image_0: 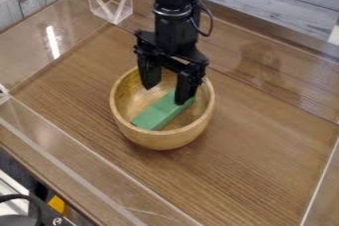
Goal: Remove the green block from inside the brown bowl and put it on the table
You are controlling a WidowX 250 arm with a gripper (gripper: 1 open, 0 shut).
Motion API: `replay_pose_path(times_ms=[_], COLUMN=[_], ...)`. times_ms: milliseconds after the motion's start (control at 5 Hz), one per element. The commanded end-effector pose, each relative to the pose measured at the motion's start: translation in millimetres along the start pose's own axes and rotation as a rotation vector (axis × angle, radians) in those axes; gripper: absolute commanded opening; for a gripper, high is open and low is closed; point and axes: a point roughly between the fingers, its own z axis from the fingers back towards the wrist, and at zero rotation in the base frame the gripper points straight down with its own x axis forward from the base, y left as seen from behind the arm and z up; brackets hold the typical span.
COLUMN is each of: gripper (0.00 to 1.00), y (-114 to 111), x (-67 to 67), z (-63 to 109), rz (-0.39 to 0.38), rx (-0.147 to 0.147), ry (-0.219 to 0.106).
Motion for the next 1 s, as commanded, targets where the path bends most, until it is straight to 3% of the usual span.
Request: replay_pose_path(times_ms=[0, 400, 800], gripper=[1.00, 1.00, 1.00], y=[3.5, 2.9, 4.3], x=[8.4, 9.1, 5.6], z=[14.7, 17.1, 7.5], rz=[0.000, 0.003, 0.009], rx=[0.010, 0.011, 0.021], ry=[-0.054, -0.062, -0.049])
